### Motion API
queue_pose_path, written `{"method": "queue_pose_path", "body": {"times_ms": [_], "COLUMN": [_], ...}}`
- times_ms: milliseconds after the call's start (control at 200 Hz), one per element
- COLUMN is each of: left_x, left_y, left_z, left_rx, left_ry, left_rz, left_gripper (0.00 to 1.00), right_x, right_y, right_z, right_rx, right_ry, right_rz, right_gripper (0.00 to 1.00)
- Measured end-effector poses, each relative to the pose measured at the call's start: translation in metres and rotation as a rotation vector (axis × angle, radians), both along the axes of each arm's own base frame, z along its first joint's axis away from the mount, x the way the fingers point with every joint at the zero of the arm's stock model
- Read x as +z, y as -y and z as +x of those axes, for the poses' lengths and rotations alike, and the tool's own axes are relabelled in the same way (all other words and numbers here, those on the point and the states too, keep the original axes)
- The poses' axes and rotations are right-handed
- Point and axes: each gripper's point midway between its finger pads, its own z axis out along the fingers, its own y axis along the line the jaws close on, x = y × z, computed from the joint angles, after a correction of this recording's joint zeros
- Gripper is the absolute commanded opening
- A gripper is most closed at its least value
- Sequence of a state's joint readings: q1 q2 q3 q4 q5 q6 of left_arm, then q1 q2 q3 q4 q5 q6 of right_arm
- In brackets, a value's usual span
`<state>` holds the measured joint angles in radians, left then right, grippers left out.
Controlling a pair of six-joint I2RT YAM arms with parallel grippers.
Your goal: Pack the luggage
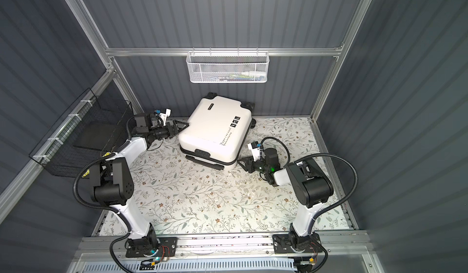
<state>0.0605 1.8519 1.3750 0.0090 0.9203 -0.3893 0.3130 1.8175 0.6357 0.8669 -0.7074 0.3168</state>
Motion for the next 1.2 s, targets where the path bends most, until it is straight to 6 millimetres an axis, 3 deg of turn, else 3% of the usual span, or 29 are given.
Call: {"method": "queue_pose_path", "body": {"times_ms": [470, 710, 1051, 1201], "left_x": [-0.002, 0.013, 0.012, 0.012], "left_y": [0.003, 0.003, 0.004, 0.004], "left_z": [-0.002, 0.005, 0.005, 0.005], "left_rx": [-0.023, -0.033, -0.035, -0.035], "left_ry": [-0.008, 0.040, 0.033, 0.032], "left_rz": [-0.015, -0.018, -0.023, -0.023], "left_gripper": [1.00, 1.00, 1.00, 1.00], "right_x": [0.006, 0.002, 0.000, 0.001], "right_y": [-0.006, -0.009, -0.013, -0.015], "right_z": [0.001, 0.001, -0.001, -0.003], "right_rx": [0.060, 0.091, 0.111, 0.126], "right_ry": [0.033, 0.025, 0.018, 0.018], "right_rz": [0.011, 0.029, 0.038, 0.041], "right_gripper": [0.31, 0.28, 0.23, 0.15]}}
